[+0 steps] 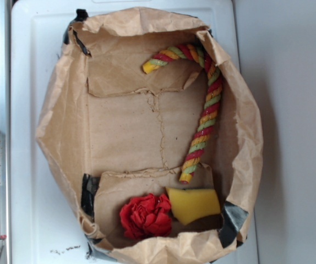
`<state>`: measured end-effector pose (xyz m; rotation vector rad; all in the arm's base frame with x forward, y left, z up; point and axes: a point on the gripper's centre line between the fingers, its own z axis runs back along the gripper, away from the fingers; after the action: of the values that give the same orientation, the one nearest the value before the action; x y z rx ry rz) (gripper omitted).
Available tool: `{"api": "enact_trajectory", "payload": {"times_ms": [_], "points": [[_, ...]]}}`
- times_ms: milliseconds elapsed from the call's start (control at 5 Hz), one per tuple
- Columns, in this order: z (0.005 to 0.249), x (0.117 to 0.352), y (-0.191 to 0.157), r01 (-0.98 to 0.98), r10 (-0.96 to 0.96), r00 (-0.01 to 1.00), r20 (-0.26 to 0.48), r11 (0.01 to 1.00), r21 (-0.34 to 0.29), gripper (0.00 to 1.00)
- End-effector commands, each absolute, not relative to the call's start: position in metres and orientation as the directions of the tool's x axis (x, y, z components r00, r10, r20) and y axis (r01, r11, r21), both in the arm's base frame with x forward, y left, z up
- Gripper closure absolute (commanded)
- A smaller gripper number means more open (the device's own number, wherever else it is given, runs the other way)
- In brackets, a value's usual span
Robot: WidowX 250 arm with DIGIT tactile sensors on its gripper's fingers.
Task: Grab the green sponge.
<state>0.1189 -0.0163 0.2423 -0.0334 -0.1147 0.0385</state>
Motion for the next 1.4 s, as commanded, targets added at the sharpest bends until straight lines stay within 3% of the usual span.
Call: {"api": "enact_trajectory", "payload": {"times_ms": [0,200,400,1200], "points": [[0.242,0.119,-0.016,-0.036,0.04,0.993,0.114,0.999,-0.036,0.0],[0.232,0.164,-0.016,-0.11,0.112,0.986,0.123,0.994,-0.02,0.0],[0.223,0.194,-0.009,-0.186,0.187,0.972,0.14,0.982,-0.021,0.0],[0.165,0.27,0.013,-0.402,0.412,0.896,0.165,0.911,-0.09,0.0]]}}
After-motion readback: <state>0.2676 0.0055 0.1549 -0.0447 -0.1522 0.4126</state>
